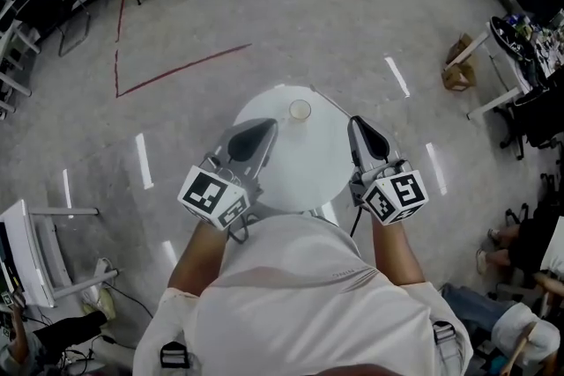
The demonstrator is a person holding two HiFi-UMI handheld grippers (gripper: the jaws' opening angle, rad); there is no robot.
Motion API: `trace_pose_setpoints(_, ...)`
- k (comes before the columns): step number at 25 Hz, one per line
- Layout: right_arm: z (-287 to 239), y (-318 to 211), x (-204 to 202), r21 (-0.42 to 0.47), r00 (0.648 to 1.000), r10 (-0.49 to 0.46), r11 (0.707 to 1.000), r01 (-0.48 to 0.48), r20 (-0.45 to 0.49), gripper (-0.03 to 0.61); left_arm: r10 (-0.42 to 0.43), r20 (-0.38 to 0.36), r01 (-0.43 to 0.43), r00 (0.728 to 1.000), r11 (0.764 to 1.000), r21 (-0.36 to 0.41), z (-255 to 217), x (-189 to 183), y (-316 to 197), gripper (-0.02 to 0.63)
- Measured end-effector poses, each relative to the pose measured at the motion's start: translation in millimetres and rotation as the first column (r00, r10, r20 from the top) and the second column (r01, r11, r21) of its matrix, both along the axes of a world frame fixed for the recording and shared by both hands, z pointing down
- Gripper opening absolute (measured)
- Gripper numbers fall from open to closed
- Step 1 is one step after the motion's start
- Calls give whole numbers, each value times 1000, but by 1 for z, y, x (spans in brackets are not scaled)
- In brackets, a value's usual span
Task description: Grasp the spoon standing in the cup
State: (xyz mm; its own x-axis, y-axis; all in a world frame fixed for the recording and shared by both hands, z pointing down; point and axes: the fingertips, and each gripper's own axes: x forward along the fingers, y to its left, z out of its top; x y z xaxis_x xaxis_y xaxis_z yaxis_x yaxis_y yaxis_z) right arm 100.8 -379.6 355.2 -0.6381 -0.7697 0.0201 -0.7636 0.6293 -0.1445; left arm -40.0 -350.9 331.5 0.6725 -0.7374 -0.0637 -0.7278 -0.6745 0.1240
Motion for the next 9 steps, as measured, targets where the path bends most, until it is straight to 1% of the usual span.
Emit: trace_pose_setpoints(9,1,2,-21,0,999,-38,999,38,-13,11,-20,4,20,1000,1000,-13,4,-17,6,2)
